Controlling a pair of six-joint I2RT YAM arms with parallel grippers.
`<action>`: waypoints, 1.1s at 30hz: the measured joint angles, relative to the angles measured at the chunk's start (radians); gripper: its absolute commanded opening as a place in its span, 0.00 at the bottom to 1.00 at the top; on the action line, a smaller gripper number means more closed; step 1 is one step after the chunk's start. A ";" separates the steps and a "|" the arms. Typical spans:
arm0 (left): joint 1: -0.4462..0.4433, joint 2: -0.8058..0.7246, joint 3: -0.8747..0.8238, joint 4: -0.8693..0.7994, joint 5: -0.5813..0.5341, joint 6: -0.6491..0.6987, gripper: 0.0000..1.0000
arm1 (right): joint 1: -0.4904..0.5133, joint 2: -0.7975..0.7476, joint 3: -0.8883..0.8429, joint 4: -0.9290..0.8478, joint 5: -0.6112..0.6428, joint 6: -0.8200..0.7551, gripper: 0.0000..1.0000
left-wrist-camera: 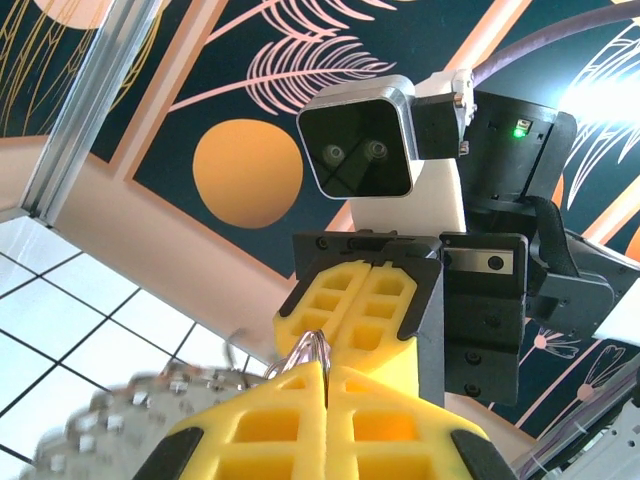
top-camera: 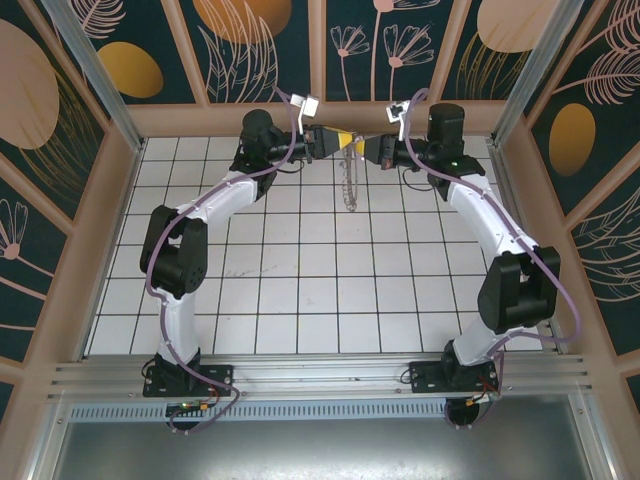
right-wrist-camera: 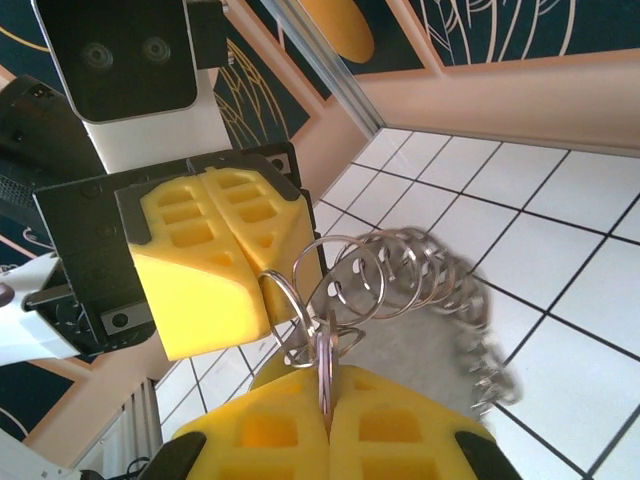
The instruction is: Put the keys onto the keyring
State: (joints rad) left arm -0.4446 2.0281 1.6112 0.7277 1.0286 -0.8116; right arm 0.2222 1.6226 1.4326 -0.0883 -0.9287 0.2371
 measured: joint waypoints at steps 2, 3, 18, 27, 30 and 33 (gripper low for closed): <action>0.000 0.000 -0.002 -0.001 0.000 0.000 0.00 | 0.000 0.000 0.015 -0.034 0.014 -0.020 0.00; -0.001 0.000 -0.002 0.000 0.000 0.002 0.00 | 0.000 0.000 0.023 -0.047 0.019 -0.028 0.00; -0.001 0.000 -0.007 -0.028 0.003 0.026 0.00 | -0.002 0.001 0.127 -0.228 0.119 -0.185 0.00; -0.007 0.000 -0.007 -0.028 -0.001 0.026 0.00 | 0.005 0.032 0.226 -0.342 0.142 -0.259 0.00; -0.003 0.000 -0.007 -0.029 -0.007 0.026 0.00 | 0.023 0.066 0.279 -0.381 0.174 -0.283 0.00; 0.002 0.000 -0.007 -0.029 -0.013 0.026 0.00 | 0.040 0.090 0.320 -0.409 0.219 -0.309 0.00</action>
State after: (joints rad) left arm -0.4431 2.0277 1.6039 0.6987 1.0153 -0.7856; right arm 0.2623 1.7126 1.7531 -0.4973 -0.7097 -0.0719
